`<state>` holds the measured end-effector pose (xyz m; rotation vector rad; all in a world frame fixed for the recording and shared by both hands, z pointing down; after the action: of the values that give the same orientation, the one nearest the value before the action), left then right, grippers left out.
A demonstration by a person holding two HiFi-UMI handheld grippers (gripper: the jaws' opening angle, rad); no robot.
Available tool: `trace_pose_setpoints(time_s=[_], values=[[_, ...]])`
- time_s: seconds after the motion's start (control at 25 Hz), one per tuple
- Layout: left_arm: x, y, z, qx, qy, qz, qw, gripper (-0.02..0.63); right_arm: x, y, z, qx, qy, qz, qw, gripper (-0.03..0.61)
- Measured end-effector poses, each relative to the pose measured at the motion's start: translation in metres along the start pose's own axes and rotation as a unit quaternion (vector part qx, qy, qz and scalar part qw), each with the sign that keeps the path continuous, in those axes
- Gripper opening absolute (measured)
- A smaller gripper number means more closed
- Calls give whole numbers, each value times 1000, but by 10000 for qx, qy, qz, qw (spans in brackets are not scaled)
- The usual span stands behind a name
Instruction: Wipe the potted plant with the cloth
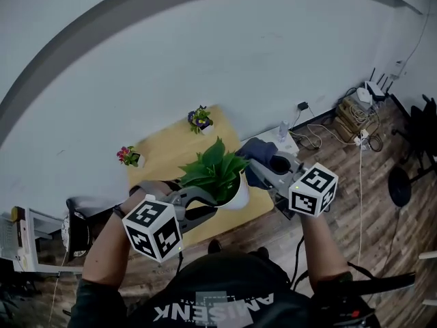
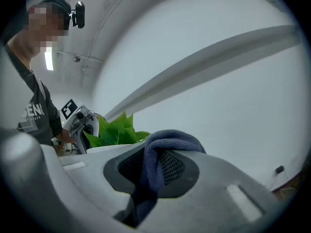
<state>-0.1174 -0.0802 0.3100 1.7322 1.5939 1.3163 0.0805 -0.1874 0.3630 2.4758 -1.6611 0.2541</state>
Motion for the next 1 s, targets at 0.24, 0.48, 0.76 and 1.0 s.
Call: trace_pose_setpoints(time_s=[0.24,0.48,0.76,1.0], values=[[8,-12,12,1,136,51,9999,14,0,13,12,317,285,867,9953,51],[7,-17,14,20,282,170,9995,12,-1,30,22,429,505,1436,9874,51],[7,-22,17,58,616,170,9979,11,16,37,16,675,1116,2384,9624,51],[8,-24,24,93,868,189,9960,12,20,50,20,484,1157,2850,9503,51]])
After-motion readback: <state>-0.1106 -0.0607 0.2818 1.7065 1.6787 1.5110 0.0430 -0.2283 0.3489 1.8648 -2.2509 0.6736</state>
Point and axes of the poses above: the fingertips, and each gripper's own axes: y forward along the fingers, x to its right, z out of its top, the point moved 10 cm from there along -y, backward along the fingers, and after that the axes turned 2 degrees about -y, right-handed, at the moved point
